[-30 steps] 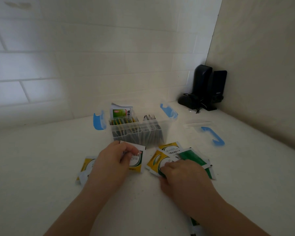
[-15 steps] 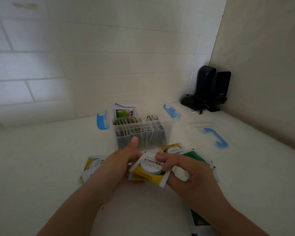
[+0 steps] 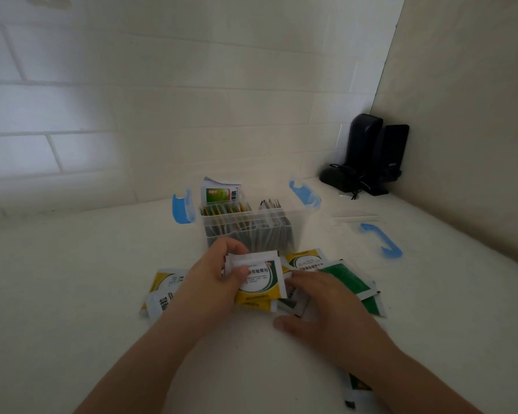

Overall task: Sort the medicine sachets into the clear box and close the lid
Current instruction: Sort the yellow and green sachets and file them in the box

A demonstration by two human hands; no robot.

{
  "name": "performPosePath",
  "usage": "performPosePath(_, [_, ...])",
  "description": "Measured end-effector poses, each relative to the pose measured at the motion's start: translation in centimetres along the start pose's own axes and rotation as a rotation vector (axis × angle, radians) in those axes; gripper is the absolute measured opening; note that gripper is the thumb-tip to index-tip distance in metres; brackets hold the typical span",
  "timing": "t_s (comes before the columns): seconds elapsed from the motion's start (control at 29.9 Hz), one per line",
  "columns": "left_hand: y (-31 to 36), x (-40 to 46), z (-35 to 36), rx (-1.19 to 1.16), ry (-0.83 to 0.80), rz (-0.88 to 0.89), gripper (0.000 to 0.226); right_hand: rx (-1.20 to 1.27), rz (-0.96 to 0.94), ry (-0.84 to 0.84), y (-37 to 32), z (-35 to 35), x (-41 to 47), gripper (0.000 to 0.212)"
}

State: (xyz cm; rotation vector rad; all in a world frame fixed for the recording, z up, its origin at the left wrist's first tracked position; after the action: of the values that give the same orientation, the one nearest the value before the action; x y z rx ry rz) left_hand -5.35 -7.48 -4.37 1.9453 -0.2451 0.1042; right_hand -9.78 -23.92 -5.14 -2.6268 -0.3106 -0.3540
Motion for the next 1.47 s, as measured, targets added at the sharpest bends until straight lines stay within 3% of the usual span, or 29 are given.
performPosePath(0.17, [-0.2, 0.1, -0.2, -0.029, 0.0, -0.027, 0.02, -0.106, -0.103, -0.002, -1.1, -0.7, 0.3, 0.031])
performPosePath(0.3, [-0.4, 0.1, -0.4, -0.034, -0.004, -0.064, 0.026, -0.234, -0.161, 0.013, -1.7, -1.0, 0.0, 0.029])
performPosePath(0.4, [-0.4, 0.2, -0.3, -0.059, -0.026, -0.1, 0.027, -0.074, 0.007, 0.235, -0.9, -3.1, -0.1, 0.011])
performPosePath(0.47, [-0.3, 0.2, 0.1, -0.06, -0.059, -0.119, 0.029, 0.109, 0.099, 0.371, -0.1, -4.5, -0.4, 0.016])
performPosePath(0.6, [-0.5, -0.2, 0.9, -0.122, -0.123, -0.188, 0.033, 0.279, -0.066, 0.49, -1.1, -5.9, -1.1, 0.027])
performPosePath(0.67, [-0.5, -0.3, 1.0, -0.151, -0.131, -0.226, 0.043, 0.408, -0.161, 0.428, -1.8, -5.3, -1.1, 0.023])
performPosePath(0.77, [-0.2, -0.3, 1.0, -0.241, -0.136, -0.226, 0.055, 0.465, -0.199, 0.182, -2.1, -3.2, -0.6, 0.03])
performPosePath(0.83, [0.1, -0.4, 1.0, -0.233, -0.177, -0.167, 0.04, 0.467, -0.156, 0.081, -1.6, -2.0, -0.4, 0.042])
performPosePath(0.94, [0.7, -0.8, 1.2, -0.211, -0.256, -0.083, 0.015, 0.441, -0.072, 0.148, -0.4, -1.8, 0.0, 0.042])
performPosePath(1.04, [0.8, -0.8, 1.3, -0.093, -0.217, -0.014, 0.015, 0.426, -0.004, 0.2, 0.2, -2.1, 0.2, 0.042])
performPosePath(1.14, [1.3, -1.0, 1.0, 0.076, -0.12, 0.141, 0.019, 0.555, 0.049, 0.14, 0.1, -2.1, 0.1, 0.036])
performPosePath(1.27, [2.8, -1.4, 1.1, 0.149, -0.109, 0.389, 0.028, 0.49, 0.113, -0.012, -0.4, -0.8, -0.1, 0.071])
performPosePath(1.37, [2.8, -1.6, 1.3, 0.089, -0.164, 0.375, 0.028, 0.427, 0.048, 0.084, -0.5, -1.0, -0.1, 0.05])
performPosePath(1.47, [2.5, -1.8, 1.8, 0.069, -0.263, 0.318, 0.042, 0.402, 0.083, 0.056, 0.2, -0.7, -0.2, 0.037])
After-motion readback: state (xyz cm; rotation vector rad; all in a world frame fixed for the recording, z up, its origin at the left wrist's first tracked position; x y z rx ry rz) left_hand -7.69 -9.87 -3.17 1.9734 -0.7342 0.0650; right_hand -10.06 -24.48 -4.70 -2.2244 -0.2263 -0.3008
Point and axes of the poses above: each hand's wrist, its own x-axis towards the middle knuckle, its own z-axis out of the palm, y = z × x, the point moved 5 cm from there along x, towards the middle knuckle, and after that the axes turned 2 degrees about y, right-handed, at the moved point
